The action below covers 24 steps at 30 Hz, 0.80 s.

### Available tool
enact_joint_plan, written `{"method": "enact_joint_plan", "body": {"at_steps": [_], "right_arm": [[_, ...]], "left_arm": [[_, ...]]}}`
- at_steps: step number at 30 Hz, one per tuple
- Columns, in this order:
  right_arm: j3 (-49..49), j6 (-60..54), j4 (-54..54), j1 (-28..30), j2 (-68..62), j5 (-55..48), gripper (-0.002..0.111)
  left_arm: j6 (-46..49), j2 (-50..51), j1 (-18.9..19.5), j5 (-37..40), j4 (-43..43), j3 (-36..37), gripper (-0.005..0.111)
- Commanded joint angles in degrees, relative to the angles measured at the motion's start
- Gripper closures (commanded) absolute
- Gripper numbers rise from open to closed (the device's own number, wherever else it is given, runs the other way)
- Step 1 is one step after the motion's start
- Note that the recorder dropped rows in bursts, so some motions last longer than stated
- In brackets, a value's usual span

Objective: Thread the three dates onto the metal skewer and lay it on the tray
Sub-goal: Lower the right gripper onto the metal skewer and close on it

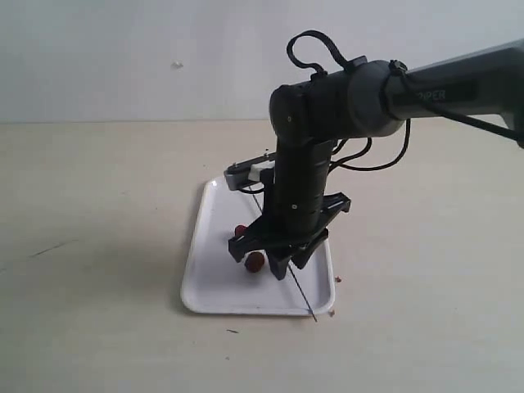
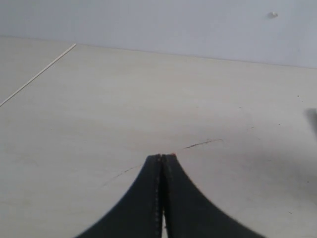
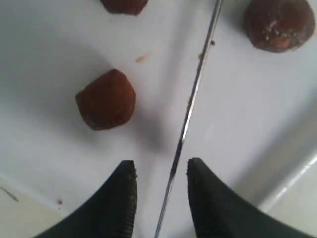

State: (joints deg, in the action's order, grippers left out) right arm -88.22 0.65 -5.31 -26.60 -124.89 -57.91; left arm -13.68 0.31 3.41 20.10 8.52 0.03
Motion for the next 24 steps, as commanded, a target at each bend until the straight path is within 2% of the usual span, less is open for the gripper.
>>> {"method": "enact_joint_plan", "body": {"at_steps": [1,9,13,20,21,23,24], "right_arm": [[-0.43,1.19,0.44,-0.09,-0.81,3.22,0.072],[-0.43,2.45,1.62,-0.09,-1.14,4.89,0.072],[-0.43,2.45,1.76,-0.09,-1.26,4.89,0.078],[-0.43,2.59,1.76,-0.09,-3.27,5.15,0.078],[-0.43,2.96,1.76,-0.09,-3.42,5.15,0.079],[-0.43,5.83,3.17,-0.09,-3.32,4.91,0.09],[-0.43,6.69,3.8,-0.09,-3.19,4.33,0.1]], "left_arm": [[-0.11,-0.31,-0.31,-0.15,0.34,-0.03,0.107],[-0.11,-0.31,-0.31,-0.15,0.34,-0.03,0.107],[-0.11,-0.31,-0.67,-0.15,0.34,-0.03,0.107],[-0.11,-0.31,-1.45,-0.15,0.34,-0.03,0.107],[-0.11,-0.31,-1.45,-0.15,0.34,-0.03,0.107],[-0.11,-0.31,-1.45,-0.15,0.34,-0.03,0.107],[-0.11,-0.31,-1.45,-0.15,0.34,-0.03,0.107]]}}
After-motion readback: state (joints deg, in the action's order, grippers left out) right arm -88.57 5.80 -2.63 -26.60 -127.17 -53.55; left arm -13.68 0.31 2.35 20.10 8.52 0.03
